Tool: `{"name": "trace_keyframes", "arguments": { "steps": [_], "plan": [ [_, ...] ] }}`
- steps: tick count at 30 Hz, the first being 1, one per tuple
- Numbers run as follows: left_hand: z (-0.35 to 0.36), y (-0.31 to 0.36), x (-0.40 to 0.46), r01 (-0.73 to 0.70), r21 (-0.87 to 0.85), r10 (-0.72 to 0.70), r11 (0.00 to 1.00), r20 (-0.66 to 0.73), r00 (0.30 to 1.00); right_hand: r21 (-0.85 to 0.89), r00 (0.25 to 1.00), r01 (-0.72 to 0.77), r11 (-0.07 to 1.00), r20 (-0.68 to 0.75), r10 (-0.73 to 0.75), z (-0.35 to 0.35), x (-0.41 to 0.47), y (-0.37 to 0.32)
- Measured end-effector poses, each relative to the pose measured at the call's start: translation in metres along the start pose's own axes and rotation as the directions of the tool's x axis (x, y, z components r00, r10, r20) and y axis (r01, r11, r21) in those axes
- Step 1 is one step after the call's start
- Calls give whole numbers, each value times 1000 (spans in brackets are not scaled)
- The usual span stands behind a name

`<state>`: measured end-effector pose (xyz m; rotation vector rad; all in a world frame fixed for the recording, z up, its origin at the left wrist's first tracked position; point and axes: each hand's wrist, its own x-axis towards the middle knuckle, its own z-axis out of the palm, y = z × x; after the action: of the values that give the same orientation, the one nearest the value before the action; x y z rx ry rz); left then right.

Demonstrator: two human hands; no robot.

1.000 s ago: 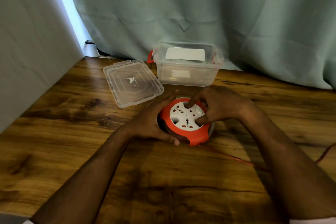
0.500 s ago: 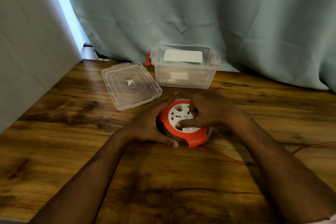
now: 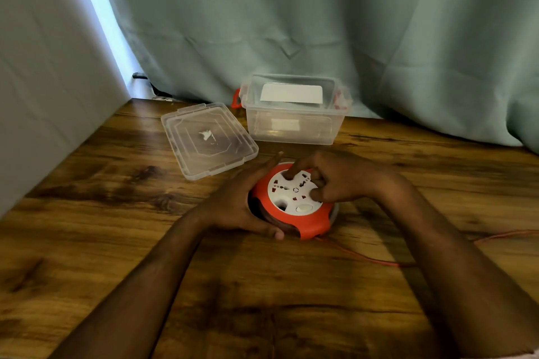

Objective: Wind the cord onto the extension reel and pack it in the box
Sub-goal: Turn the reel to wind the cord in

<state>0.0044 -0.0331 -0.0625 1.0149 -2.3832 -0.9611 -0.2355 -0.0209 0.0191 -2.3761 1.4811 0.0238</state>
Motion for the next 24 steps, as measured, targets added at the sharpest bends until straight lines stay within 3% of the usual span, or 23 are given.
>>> {"name": "trace_keyframes", "arguments": {
  "steps": [13,20,24],
  "plan": [
    [1,-4,0,-13,35,14,999,-13,1000,-35,999,-45,998,20,46,-4,-5,3],
    [2,-5,-1,2,29,0,1000,-45,999,-175,989,-110,978,-119,90,8,2,6],
    [3,-3,-2,-10,11,11,1000,-50,999,-172,990,-82,982,-124,61,10,6,3]
  ]
}}
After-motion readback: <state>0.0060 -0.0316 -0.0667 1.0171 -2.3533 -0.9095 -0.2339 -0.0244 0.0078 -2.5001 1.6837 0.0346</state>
